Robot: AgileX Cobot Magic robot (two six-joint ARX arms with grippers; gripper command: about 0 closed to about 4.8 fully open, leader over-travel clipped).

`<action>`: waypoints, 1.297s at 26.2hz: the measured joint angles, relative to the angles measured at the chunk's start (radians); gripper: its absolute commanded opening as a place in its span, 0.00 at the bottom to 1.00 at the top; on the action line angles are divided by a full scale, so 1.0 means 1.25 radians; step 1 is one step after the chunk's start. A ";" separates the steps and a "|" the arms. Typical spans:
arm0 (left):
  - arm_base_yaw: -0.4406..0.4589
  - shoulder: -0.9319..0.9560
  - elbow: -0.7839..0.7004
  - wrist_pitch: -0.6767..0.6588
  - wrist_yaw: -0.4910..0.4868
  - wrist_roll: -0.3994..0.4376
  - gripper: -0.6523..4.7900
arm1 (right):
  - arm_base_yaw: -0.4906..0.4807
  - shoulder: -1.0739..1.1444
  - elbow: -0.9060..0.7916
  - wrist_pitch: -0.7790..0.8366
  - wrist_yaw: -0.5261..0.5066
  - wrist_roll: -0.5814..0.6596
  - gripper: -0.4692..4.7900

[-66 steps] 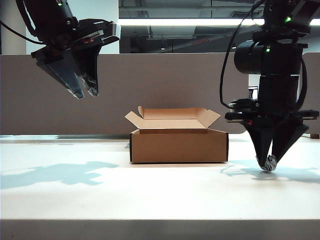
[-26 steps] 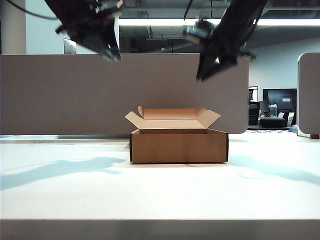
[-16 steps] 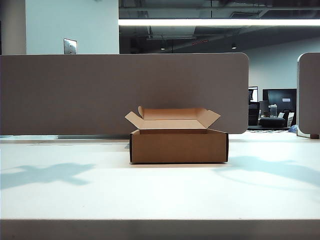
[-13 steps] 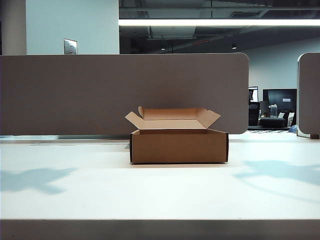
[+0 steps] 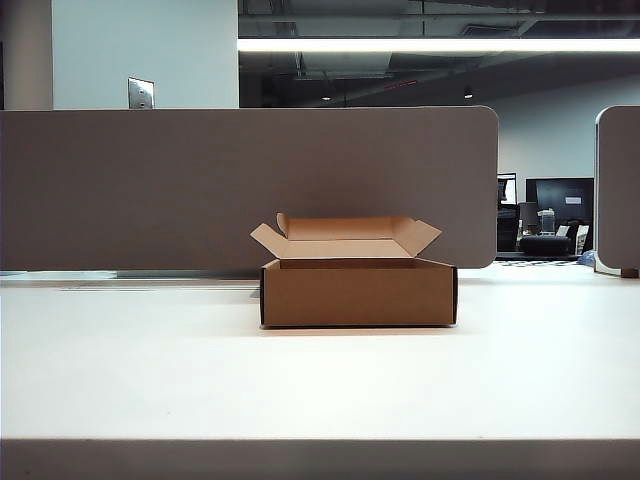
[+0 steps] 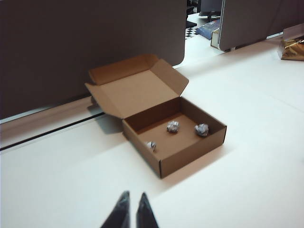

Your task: Pick up all the paper balls on the table and put them in the paper box.

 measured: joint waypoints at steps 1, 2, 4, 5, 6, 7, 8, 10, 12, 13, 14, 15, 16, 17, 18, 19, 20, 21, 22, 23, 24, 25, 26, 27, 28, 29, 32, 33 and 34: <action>-0.001 -0.013 0.000 -0.019 -0.010 0.000 0.16 | 0.000 -0.031 -0.021 0.009 0.007 -0.002 0.17; -0.001 -0.024 -0.002 -0.039 -0.026 -0.001 0.16 | 0.000 -0.059 -0.049 0.030 0.015 -0.002 0.17; -0.002 -0.025 -0.012 -0.076 -0.072 -0.004 0.16 | 0.000 -0.120 -0.112 0.042 0.039 -0.002 0.17; -0.002 -0.024 -0.024 -0.071 -0.091 -0.009 0.16 | 0.000 -0.136 -0.128 0.041 0.042 -0.002 0.17; -0.002 -0.024 -0.040 -0.058 -0.107 -0.013 0.16 | 0.000 -0.156 -0.148 0.043 0.044 -0.002 0.17; -0.002 -0.025 -0.067 -0.030 -0.119 -0.017 0.16 | 0.000 -0.169 -0.162 0.048 0.045 -0.002 0.17; -0.001 -0.027 -0.089 -0.007 -0.124 -0.018 0.16 | 0.000 -0.181 -0.179 0.063 0.045 -0.001 0.17; -0.002 -0.032 -0.151 0.057 -0.121 -0.020 0.15 | 0.000 -0.196 -0.220 0.114 0.048 -0.002 0.17; -0.002 -0.056 -0.237 0.131 -0.083 -0.020 0.15 | 0.000 -0.221 -0.289 0.170 0.053 -0.001 0.17; -0.002 -0.081 -0.289 0.162 -0.071 -0.029 0.15 | 0.000 -0.242 -0.330 0.197 0.049 -0.001 0.17; -0.002 -0.096 -0.315 0.174 -0.067 -0.036 0.15 | 0.000 -0.260 -0.359 0.213 0.046 -0.001 0.17; -0.002 -0.137 -0.367 0.227 -0.063 -0.049 0.15 | 0.001 -0.279 -0.392 0.236 0.043 -0.001 0.17; -0.002 -0.161 -0.396 0.256 -0.057 -0.062 0.15 | 0.001 -0.292 -0.416 0.257 0.042 -0.001 0.17; -0.002 -0.184 -0.416 0.276 -0.053 -0.074 0.15 | 0.001 -0.302 -0.435 0.268 0.041 -0.001 0.17; -0.002 -0.202 -0.432 0.294 -0.052 -0.082 0.15 | 0.001 -0.313 -0.453 0.275 0.041 -0.001 0.17; -0.002 -0.222 -0.453 0.317 -0.052 -0.095 0.15 | 0.001 -0.323 -0.473 0.282 0.041 -0.001 0.17; -0.002 -0.241 -0.473 0.329 -0.052 -0.100 0.14 | 0.001 -0.332 -0.491 0.283 0.041 -0.001 0.17; -0.002 -0.255 -0.486 0.328 -0.053 -0.102 0.11 | 0.001 -0.341 -0.504 0.284 0.040 -0.001 0.17; -0.002 -0.268 -0.499 0.328 -0.056 -0.104 0.11 | 0.001 -0.349 -0.517 0.283 0.038 -0.001 0.17; -0.002 -0.284 -0.514 0.327 -0.062 -0.105 0.11 | 0.001 -0.360 -0.532 0.283 0.036 -0.001 0.17; -0.002 -0.296 -0.524 0.326 -0.067 -0.107 0.11 | 0.001 -0.368 -0.542 0.284 0.034 -0.001 0.17; -0.002 -0.307 -0.533 0.325 -0.070 -0.108 0.11 | 0.002 -0.380 -0.557 0.287 0.034 -0.001 0.17; -0.002 -0.317 -0.542 0.325 -0.076 -0.109 0.11 | 0.002 -0.393 -0.569 0.287 0.034 -0.001 0.17; -0.002 -0.332 -0.555 0.323 -0.085 -0.110 0.11 | 0.002 -0.421 -0.593 0.286 0.034 -0.001 0.17; -0.002 -0.340 -0.558 0.320 -0.088 -0.110 0.11 | 0.002 -0.435 -0.602 0.285 0.034 -0.001 0.17; -0.002 -0.349 -0.563 0.314 -0.088 -0.110 0.11 | 0.003 -0.464 -0.612 0.285 0.034 -0.001 0.17; -0.002 -0.357 -0.568 0.301 -0.088 -0.110 0.11 | 0.003 -0.496 -0.613 0.294 0.035 -0.001 0.17; -0.002 -0.357 -0.568 0.302 -0.087 -0.110 0.11 | 0.004 -0.496 -0.614 0.299 0.035 -0.001 0.17; -0.002 -0.357 -0.569 0.302 -0.087 -0.110 0.11 | 0.004 -0.496 -0.617 0.301 0.036 -0.001 0.17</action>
